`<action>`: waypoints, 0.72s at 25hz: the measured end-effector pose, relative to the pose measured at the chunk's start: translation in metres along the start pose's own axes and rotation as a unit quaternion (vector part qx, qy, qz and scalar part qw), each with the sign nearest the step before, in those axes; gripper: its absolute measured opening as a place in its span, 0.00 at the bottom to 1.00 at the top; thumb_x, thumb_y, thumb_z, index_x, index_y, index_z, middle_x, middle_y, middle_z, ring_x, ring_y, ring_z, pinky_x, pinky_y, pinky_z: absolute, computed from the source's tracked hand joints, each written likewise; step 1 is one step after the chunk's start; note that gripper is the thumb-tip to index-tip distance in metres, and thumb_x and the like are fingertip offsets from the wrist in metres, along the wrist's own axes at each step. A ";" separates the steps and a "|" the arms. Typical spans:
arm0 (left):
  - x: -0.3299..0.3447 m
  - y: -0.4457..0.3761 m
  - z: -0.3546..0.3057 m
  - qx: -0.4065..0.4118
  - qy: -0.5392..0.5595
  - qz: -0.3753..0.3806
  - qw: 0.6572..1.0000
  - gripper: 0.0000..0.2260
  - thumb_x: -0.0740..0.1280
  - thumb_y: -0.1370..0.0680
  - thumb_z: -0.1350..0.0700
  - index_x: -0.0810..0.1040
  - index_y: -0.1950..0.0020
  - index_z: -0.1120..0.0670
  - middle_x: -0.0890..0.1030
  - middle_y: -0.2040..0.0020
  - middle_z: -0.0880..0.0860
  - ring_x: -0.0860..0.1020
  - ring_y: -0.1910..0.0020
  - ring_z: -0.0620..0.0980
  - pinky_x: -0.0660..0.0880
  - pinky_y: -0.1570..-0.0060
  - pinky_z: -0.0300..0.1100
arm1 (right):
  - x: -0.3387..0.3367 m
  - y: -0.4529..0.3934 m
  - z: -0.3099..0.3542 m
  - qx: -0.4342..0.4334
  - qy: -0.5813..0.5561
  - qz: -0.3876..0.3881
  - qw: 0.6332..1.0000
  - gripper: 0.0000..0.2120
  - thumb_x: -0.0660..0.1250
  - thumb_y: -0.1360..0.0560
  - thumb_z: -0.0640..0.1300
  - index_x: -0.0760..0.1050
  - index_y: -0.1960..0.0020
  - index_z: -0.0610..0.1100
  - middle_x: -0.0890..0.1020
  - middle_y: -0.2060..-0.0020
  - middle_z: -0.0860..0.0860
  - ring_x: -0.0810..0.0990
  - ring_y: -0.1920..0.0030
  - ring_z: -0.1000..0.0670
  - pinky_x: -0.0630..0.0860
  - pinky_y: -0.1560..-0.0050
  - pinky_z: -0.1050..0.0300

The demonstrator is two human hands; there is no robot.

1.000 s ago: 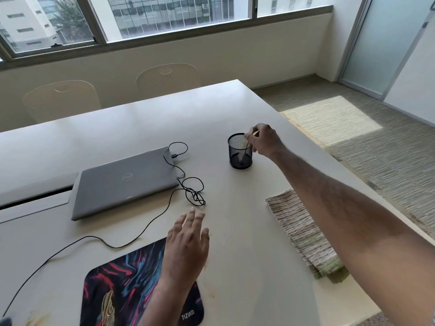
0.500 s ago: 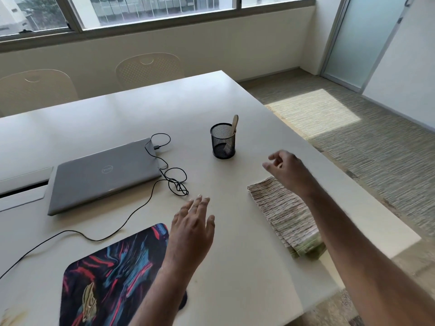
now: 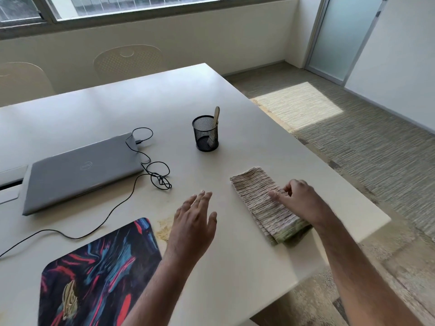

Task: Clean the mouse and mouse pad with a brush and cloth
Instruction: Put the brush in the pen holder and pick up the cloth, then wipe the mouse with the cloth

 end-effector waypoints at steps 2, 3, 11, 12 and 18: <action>0.000 0.000 -0.005 0.004 0.007 -0.001 1.000 0.26 0.61 0.16 0.48 0.61 0.18 0.49 0.67 0.20 0.49 0.61 0.20 0.49 0.60 0.24 0.48 | 0.000 0.002 -0.002 0.000 -0.002 0.017 1.000 0.27 0.72 0.29 0.72 0.76 0.48 0.48 0.78 0.51 0.50 0.79 0.50 0.49 0.80 0.46 0.48; 0.000 0.001 -0.008 0.006 0.012 -0.003 1.000 0.26 0.61 0.16 0.48 0.61 0.18 0.49 0.67 0.20 0.49 0.61 0.20 0.49 0.60 0.23 0.47 | 0.000 0.003 -0.001 -0.005 -0.023 0.022 0.999 0.25 0.73 0.29 0.69 0.76 0.50 0.48 0.79 0.53 0.51 0.79 0.52 0.50 0.79 0.49 0.49; -0.019 0.006 -0.038 0.068 0.049 -0.039 0.996 0.30 0.60 0.18 0.39 0.62 0.19 0.50 0.74 0.25 0.47 0.69 0.26 0.48 0.65 0.26 0.45 | -0.004 0.022 0.031 -0.046 -0.360 0.106 0.926 0.24 0.82 0.33 0.52 0.77 0.46 0.43 0.89 0.57 0.44 0.89 0.55 0.44 0.85 0.52 0.48; -0.023 0.006 -0.041 0.079 0.048 -0.046 0.995 0.32 0.60 0.19 0.36 0.62 0.19 0.50 0.74 0.25 0.47 0.70 0.26 0.48 0.65 0.27 0.45 | -0.005 0.024 0.037 -0.057 -0.374 0.119 0.918 0.25 0.83 0.34 0.52 0.77 0.44 0.43 0.89 0.55 0.42 0.89 0.52 0.40 0.85 0.49 0.42; -0.038 0.009 -0.049 0.102 0.082 -0.022 0.991 0.44 0.64 0.25 0.28 0.52 0.16 0.45 0.55 0.16 0.43 0.50 0.19 0.41 0.53 0.20 0.44 | -0.011 0.047 0.099 -0.150 -0.416 0.193 0.876 0.23 0.79 0.29 0.45 0.74 0.40 0.39 0.89 0.52 0.40 0.89 0.50 0.38 0.85 0.49 0.42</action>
Point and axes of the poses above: each hand's wrist, its own y-axis away from the middle knuckle, its own x-axis out of the palm, z = x × y, the point moved 7 cm from there along -y, towards the middle knuckle
